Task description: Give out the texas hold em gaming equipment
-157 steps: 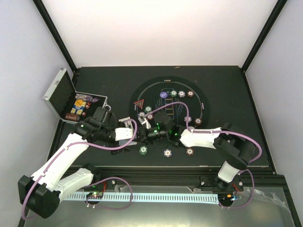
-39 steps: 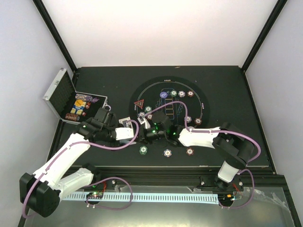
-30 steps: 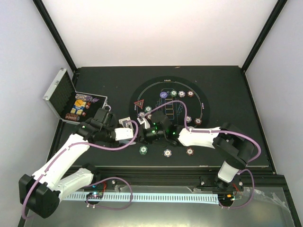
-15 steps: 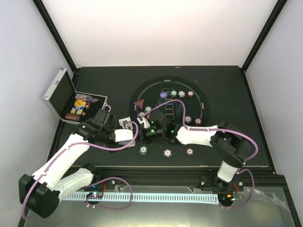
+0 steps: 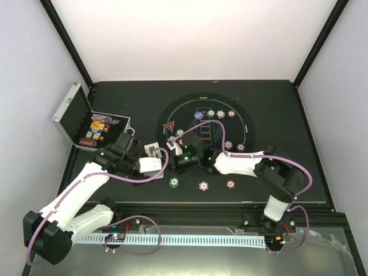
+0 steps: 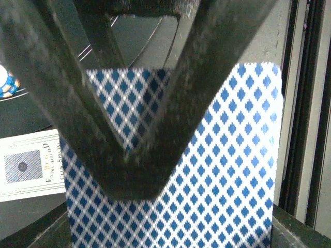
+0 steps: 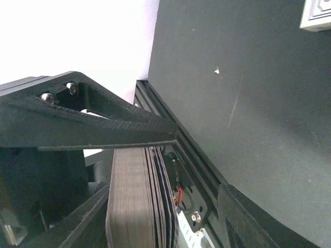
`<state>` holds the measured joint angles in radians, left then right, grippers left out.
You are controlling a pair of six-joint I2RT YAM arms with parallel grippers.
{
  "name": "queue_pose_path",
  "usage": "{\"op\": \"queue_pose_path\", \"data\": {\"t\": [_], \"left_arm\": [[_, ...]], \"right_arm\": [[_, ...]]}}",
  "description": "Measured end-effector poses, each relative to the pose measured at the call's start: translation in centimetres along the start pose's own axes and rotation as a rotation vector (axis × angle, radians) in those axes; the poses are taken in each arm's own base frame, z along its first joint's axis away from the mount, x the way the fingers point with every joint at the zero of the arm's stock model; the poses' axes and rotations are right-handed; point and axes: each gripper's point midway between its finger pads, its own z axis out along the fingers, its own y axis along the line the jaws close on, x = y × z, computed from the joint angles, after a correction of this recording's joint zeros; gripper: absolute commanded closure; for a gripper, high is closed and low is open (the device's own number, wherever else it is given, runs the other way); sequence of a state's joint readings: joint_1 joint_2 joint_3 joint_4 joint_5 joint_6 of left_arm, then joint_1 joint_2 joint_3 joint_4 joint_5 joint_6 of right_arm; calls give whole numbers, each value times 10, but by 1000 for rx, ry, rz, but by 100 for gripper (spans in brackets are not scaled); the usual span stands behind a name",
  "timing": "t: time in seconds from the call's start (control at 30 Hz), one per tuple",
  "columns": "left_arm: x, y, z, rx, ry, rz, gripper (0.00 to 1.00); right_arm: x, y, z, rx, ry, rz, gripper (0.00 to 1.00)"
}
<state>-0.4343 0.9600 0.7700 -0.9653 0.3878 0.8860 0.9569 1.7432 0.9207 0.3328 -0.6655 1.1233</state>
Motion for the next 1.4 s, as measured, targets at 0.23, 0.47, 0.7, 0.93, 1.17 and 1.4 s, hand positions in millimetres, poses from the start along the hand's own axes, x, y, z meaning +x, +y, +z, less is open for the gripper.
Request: {"op": "queue_pose_path", "data": {"t": [0.23, 0.47, 0.7, 0.93, 1.17, 1.4], "left_arm": [[3, 1, 1, -6, 19, -3, 98], [4, 2, 1, -10, 25, -2, 99], [4, 3, 1, -17, 27, 2, 98], [6, 5, 1, -26, 38, 2, 99], [7, 6, 1, -33, 43, 3, 98], [7, 12, 1, -59, 47, 3, 98]], "right_arm": [[-1, -1, -13, 23, -9, -21, 52], [1, 3, -20, 30, -14, -31, 66], [3, 8, -27, 47, -19, -43, 72], [4, 8, -32, 64, -26, -53, 82], [5, 9, -37, 76, -29, -57, 94], [-1, 13, -47, 75, -49, -59, 99]]}}
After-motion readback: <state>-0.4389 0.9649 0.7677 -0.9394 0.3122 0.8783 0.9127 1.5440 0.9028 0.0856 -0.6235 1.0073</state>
